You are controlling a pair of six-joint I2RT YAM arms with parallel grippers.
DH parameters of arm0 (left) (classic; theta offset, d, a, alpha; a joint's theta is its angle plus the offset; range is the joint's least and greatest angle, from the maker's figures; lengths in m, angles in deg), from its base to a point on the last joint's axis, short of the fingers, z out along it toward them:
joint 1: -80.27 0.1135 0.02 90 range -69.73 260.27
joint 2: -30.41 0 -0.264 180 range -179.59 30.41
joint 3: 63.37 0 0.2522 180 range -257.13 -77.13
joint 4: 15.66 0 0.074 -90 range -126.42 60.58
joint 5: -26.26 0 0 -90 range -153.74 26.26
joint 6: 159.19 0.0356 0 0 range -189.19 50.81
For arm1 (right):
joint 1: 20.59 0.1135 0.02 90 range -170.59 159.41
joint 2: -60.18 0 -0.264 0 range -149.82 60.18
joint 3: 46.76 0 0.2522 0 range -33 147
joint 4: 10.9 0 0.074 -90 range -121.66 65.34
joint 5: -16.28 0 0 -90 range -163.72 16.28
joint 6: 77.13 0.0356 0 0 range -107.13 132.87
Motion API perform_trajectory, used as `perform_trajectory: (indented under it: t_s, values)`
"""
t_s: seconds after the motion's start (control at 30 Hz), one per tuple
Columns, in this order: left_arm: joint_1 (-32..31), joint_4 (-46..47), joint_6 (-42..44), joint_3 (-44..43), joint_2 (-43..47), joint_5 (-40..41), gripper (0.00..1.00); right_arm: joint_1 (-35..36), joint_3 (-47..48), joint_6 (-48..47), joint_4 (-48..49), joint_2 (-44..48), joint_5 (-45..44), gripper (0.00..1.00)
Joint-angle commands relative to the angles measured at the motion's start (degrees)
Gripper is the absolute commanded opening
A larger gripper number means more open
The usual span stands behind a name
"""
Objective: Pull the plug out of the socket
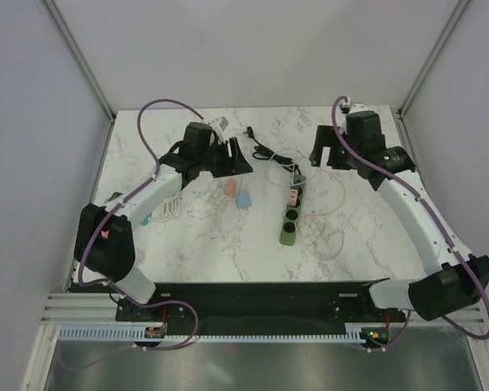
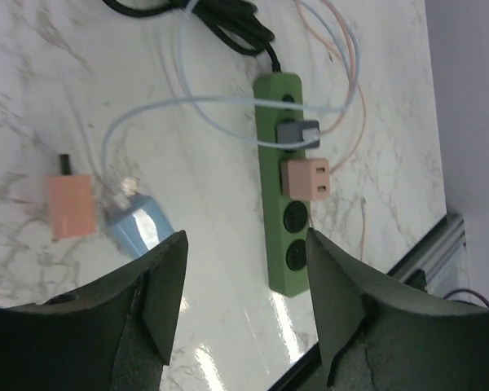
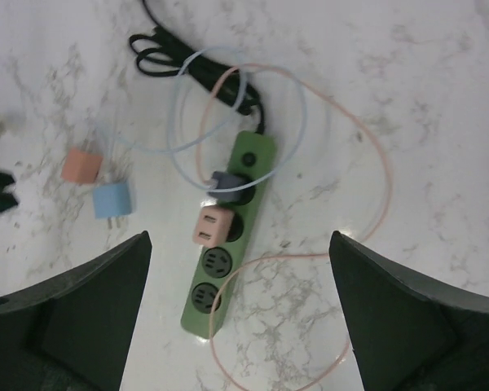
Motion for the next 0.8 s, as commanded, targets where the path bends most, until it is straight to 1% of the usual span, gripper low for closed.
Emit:
perform_trajectory:
  t_s: [0.0, 0.1, 0.13, 0.17, 0.2, 0.23, 0.27, 0.3, 0.33, 0.4, 0.43, 0.5, 0.53, 0.57, 0.6, 0.63, 0.67, 0.73, 0.77]
  values:
    - [-3.8, 8.3, -2.2, 4.4, 4.9, -10.4, 0.66, -6.7, -7.8, 2.8, 0.5, 4.1, -3.5, 0.98]
    - [-8.1, 10.0, -1.8, 6.7, 4.9, -8.6, 0.68, -9.7, -16.5, 3.8, 3.4, 7.5, -1.4, 0.98]
    - [-9.6, 10.1, -0.6, 6.7, 4.2, -5.9, 0.69, -10.3, -21.4, 4.5, 4.5, 9.5, -0.2, 0.98]
    - [-12.5, 9.8, 0.2, 6.1, 3.5, -4.0, 0.73, -10.7, -23.9, 6.4, 6.1, 10.6, 0.8, 0.98]
    - [-14.1, 9.3, 0.9, 5.4, 1.2, 0.2, 0.75, -11.5, -26.4, 7.3, 9.5, 11.7, 3.8, 0.98]
    - [-15.4, 8.6, 1.1, 4.5, 0.0, 2.1, 0.78, -12.0, -28.7, 8.5, 11.2, 13.5, 5.2, 0.98]
    - [-18.1, 7.0, 1.6, 2.1, -1.5, 4.1, 0.8, -12.2, -33.0, 10.2, 13.1, 14.2, 7.1, 0.97]
    - [-19.2, 5.8, 2.0, 0.5, -3.2, 7.9, 0.8, -12.5, -35.2, 11.1, 17.5, 15.0, 8.6, 0.93]
    - [-20.1, 4.7, 2.8, -1.1, -6.4, 9.6, 0.8, -12.6, -38.8, 11.9, 19.5, 16.0, 11.7, 0.91]
    - [-22.1, 1.8, 3.0, -5.0, -9.3, 13.4, 0.79, -12.8, -41.7, 14.2, 25.5, 16.4, 14.8, 0.87]
    - [-22.3, 1.1, 3.1, -6.1, -11.5, 16.6, 0.78, -12.8, -43.9, 14.7, 27.4, 16.3, 18.0, 0.84]
    - [-22.8, 0.1, 3.7, -8.0, -13.1, 18.9, 0.77, -12.8, -45.6, 16.1, 32.1, 15.5, 20.8, 0.8]
    - [-22.8, -0.1, 3.9, -8.5, -15.0, 18.8, 0.77, -12.8, -46.8, 16.4, 33.6, 15.1, 21.8, 0.75]
    - [-22.9, -0.4, 4.1, -10.0, -15.8, 19.0, 0.77, -12.8, -47.6, 16.8, 35.2, 14.8, 23.1, 0.68]
    - [-22.9, -1.2, 4.4, -10.8, -16.8, 18.9, 0.76, -12.8, -48.2, 17.4, 38.0, 14.6, 23.3, 0.55]
    - [-22.9, -1.4, 4.4, -11.6, -17.5, 18.9, 0.76, -12.8, -49.2, 17.5, 39.3, 14.1, 23.5, 0.49]
    - [-23.1, -1.6, 4.4, -12.6, -18.9, 18.9, 0.75, -12.8, -49.5, 17.6, 41.4, 13.7, 23.9, 0.48]
    - [-23.3, -1.8, 4.3, -13.4, -19.7, 18.9, 0.75, -12.8, -49.8, 17.6, 42.0, 12.1, 24.6, 0.47]
    - [-23.5, -1.8, 4.2, -14.1, -20.6, 18.9, 0.74, -12.7, -49.8, 17.6, 44.0, 11.4, 25.0, 0.47]
